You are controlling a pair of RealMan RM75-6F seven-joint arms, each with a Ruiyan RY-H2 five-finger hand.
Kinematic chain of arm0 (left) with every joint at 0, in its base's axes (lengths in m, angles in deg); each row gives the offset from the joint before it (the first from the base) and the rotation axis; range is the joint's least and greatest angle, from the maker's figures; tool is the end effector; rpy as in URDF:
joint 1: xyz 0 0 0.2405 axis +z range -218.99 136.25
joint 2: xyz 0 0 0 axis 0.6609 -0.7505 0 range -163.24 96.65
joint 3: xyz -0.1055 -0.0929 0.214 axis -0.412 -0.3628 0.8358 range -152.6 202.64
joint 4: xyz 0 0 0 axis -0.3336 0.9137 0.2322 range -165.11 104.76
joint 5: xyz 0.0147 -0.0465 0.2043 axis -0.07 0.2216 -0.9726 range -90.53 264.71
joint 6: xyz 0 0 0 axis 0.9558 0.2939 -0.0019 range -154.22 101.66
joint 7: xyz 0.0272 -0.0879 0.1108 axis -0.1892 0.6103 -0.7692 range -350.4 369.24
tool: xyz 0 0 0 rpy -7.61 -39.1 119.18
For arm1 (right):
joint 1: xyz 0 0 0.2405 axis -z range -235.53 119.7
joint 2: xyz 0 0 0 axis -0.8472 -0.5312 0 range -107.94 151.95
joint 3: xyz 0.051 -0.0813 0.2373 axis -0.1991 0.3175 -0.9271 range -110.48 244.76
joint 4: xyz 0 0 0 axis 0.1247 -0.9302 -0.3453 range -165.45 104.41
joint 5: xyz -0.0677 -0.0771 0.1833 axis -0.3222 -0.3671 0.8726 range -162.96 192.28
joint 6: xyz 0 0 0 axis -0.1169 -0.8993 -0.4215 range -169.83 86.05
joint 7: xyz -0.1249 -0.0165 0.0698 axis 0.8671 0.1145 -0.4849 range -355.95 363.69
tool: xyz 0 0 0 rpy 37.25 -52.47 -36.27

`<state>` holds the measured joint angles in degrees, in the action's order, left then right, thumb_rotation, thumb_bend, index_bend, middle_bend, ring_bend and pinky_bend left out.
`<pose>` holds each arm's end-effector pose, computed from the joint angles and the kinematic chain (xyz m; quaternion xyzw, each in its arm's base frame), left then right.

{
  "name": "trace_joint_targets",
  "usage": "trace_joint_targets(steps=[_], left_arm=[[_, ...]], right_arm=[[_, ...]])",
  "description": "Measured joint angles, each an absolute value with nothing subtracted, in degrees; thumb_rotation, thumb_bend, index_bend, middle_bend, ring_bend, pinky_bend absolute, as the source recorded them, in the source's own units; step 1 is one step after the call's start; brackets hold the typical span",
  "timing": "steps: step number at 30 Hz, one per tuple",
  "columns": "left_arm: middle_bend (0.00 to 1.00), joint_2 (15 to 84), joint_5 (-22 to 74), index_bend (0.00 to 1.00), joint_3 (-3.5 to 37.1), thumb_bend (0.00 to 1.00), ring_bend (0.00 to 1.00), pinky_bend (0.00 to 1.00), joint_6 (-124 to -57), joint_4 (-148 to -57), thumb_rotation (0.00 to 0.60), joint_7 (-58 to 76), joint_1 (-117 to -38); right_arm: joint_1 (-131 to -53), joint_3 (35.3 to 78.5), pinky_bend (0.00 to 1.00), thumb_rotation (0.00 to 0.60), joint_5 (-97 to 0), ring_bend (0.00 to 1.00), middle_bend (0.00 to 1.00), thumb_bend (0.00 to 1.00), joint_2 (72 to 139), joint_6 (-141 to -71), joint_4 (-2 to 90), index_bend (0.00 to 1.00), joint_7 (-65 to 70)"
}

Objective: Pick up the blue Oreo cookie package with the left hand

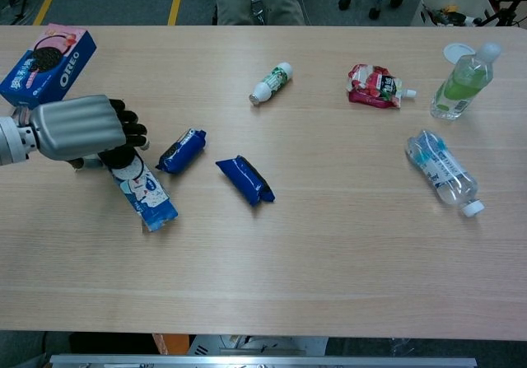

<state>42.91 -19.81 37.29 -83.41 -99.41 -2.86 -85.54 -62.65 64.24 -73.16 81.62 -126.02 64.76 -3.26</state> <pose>-0.2408 0.3082 0.0266 -0.9322 -0.0090 -0.1938 0.3056 -0.3034 -0.1800 0.1753 0.5873 -0.4142 0.4179 0.5558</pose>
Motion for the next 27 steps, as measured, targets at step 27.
trace_joint_targets(steps=[27], left_arm=[[0.08,38.8,14.3,0.0,22.5,0.24,0.15,0.26,-98.3,-117.3,0.6,-15.1,-68.6]], right_arm=[[-63.3,63.6,0.4,0.6,-71.2,0.27,0.29,0.26,82.5,-124.5,63.3,0.16,-0.6]])
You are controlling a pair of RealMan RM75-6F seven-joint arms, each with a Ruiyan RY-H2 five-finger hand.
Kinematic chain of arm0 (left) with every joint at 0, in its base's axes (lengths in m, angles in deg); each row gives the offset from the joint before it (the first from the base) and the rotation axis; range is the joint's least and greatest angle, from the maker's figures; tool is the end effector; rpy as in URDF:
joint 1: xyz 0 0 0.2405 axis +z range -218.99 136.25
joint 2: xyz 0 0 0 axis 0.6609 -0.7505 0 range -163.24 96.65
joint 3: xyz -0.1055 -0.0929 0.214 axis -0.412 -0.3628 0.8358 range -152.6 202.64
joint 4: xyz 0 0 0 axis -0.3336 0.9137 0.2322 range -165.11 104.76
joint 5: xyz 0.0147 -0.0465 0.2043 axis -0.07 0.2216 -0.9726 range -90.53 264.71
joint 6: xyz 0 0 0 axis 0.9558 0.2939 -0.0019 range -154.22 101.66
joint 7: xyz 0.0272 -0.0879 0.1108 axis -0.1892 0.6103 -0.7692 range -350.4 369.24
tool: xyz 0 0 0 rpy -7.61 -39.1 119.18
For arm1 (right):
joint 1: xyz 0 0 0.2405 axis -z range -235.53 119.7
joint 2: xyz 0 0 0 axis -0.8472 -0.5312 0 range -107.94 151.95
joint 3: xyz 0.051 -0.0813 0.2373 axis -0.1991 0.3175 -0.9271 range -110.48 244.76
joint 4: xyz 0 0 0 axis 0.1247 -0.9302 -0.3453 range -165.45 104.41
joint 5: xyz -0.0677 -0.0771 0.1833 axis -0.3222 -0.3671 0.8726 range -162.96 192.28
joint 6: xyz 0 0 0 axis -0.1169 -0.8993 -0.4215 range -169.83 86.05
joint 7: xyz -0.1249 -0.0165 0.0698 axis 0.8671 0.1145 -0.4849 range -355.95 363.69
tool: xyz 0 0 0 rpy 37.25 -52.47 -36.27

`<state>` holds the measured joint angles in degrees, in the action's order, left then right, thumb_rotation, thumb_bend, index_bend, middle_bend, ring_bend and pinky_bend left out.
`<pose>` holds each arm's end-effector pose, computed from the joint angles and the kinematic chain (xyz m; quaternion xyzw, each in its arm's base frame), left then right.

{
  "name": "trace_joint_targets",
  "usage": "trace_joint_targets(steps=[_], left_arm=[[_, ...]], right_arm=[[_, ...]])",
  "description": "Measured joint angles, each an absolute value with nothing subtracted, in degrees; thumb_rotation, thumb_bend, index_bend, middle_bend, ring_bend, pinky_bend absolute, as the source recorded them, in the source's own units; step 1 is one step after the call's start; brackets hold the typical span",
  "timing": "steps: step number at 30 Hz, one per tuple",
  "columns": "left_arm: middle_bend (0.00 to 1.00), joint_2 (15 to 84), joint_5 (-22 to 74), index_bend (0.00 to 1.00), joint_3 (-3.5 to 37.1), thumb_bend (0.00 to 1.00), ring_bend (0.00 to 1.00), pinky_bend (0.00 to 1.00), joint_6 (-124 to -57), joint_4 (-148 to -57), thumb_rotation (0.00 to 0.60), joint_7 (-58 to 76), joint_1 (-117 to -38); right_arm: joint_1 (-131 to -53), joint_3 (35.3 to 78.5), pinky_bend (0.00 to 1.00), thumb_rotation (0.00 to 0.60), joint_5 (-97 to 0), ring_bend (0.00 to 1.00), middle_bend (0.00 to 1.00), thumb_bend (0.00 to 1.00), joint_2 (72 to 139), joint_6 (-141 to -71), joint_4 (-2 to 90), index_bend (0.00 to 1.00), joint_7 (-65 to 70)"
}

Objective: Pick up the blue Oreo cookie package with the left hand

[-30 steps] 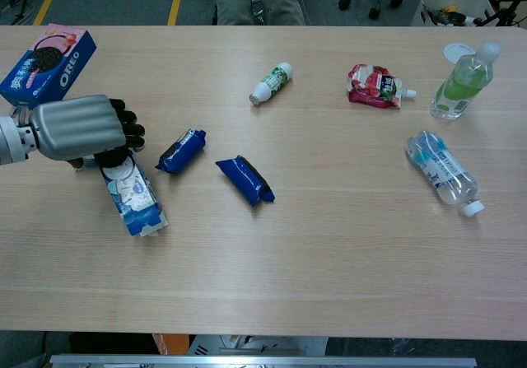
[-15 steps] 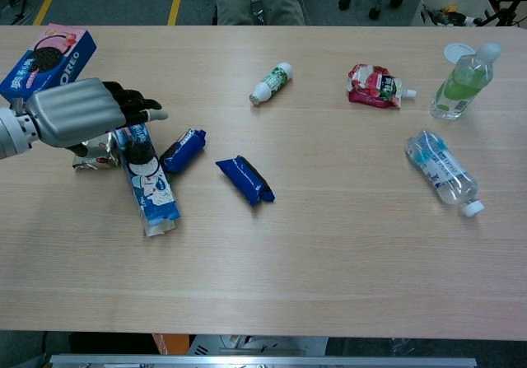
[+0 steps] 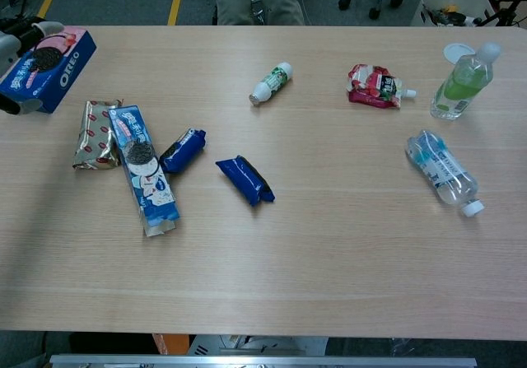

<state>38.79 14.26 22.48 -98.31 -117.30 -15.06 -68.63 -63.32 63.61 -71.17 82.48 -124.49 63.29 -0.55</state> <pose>-0.2637 0.2956 0.1015 -0.7120 -0.2612 -0.2866 0.5855 -0.3105 -0.1863 0.1732 0.5925 -0.4058 0.3952 0.5728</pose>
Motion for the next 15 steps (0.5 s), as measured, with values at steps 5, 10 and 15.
trace_joint_targets(steps=[5,10,15], left_arm=[[0.08,38.9,17.1,0.01,20.9,0.24,0.14,0.26,-107.6,-119.6,0.6,-14.8,-62.1],[0.08,37.6,17.6,0.01,21.7,0.24,0.14,0.24,-112.7,-123.4,0.6,-15.6,-56.5],[0.09,35.9,16.6,0.01,22.8,0.24,0.14,0.24,-115.4,-127.5,0.6,-16.9,-53.9]], right_arm=[[-63.6,63.5,0.4,0.6,-70.9,0.27,0.29,0.26,83.2,-124.3,62.7,0.16,1.1],[-63.5,63.7,0.4,0.6,-71.4,0.27,0.29,0.26,83.2,-124.4,62.8,0.15,0.8],[-63.3,64.0,0.4,0.6,-72.0,0.27,0.29,0.26,83.2,-124.9,62.9,0.16,0.5]])
